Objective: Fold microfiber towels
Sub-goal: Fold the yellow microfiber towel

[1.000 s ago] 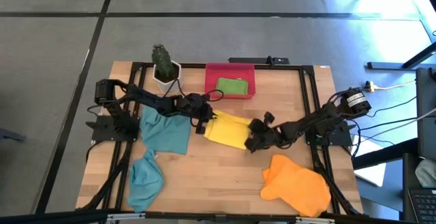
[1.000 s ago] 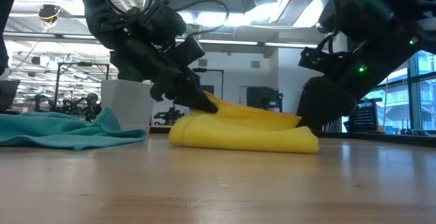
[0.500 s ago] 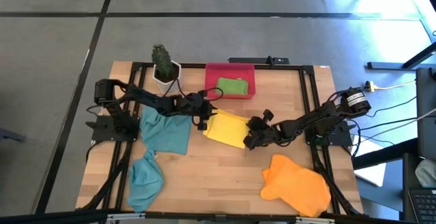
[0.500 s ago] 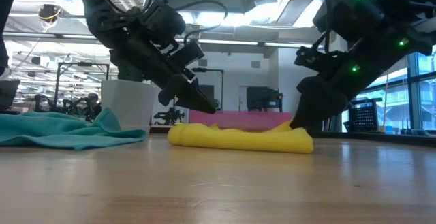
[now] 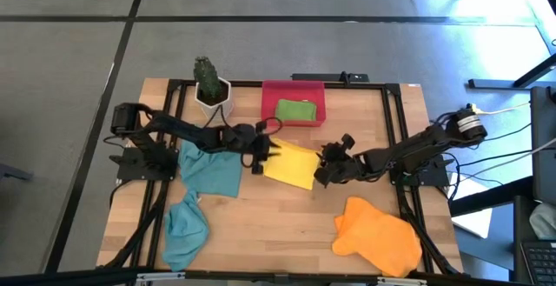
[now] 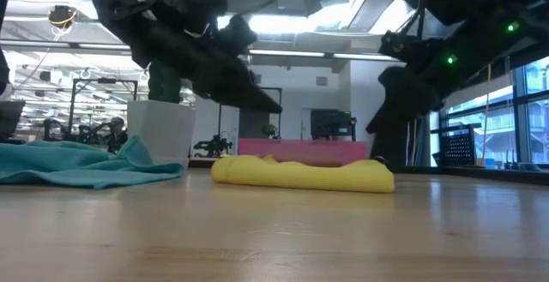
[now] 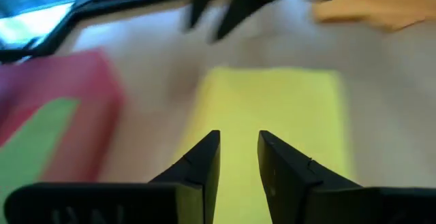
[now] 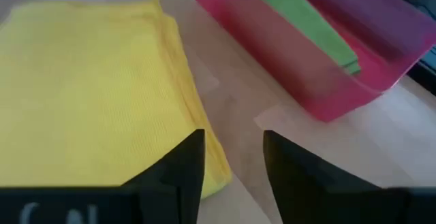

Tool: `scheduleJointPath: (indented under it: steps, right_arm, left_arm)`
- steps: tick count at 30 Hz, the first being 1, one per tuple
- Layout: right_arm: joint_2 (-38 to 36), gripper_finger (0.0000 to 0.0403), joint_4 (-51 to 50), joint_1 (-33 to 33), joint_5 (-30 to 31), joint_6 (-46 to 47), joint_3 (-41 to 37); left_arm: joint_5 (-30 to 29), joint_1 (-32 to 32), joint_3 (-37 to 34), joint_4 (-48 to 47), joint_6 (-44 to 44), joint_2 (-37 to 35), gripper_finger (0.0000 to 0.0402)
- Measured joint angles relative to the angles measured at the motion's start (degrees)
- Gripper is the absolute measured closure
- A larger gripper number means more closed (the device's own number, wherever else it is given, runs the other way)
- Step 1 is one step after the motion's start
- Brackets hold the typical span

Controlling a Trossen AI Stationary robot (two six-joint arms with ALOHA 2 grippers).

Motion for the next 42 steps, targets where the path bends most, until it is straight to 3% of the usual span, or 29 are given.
scheduleJointPath:
  steps: [7, 13, 18, 22, 33, 42]
  right_arm:
    - [0.1, 0.0259, 4.7, 0.0, -0.5, -4.7, 0.0]
    - [0.2, 0.0264, 14.0, -2.5, -2.3, -10.7, 0.0]
    - [0.2, 0.0264, 16.3, -4.5, -14.9, -11.0, 0.0]
    - [1.1, 0.0267, 16.7, -3.6, -25.7, -9.7, 0.0]
    - [7.4, 0.0317, 18.4, -1.8, -40.8, -8.1, 0.0]
    - [13.8, 0.0354, 18.8, -1.8, -44.1, -3.9, 0.2]
  left_arm:
    - [-6.0, -8.0, 0.0, 3.6, -1.4, 3.2, 0.0316]
    - [-8.3, -7.2, 0.0, 9.1, -2.1, 4.2, 0.0314]
    - [-7.4, -5.3, 0.0, 2.4, -4.4, 4.2, 0.0321]
    - [-12.5, -4.2, 0.0, -3.5, -4.9, 4.2, 0.0322]
    - [-15.4, -2.5, 0.0, -5.3, -7.1, 4.2, 0.0322]
    - [-17.1, -2.5, 0.0, -5.3, -7.2, 4.2, 0.0322]
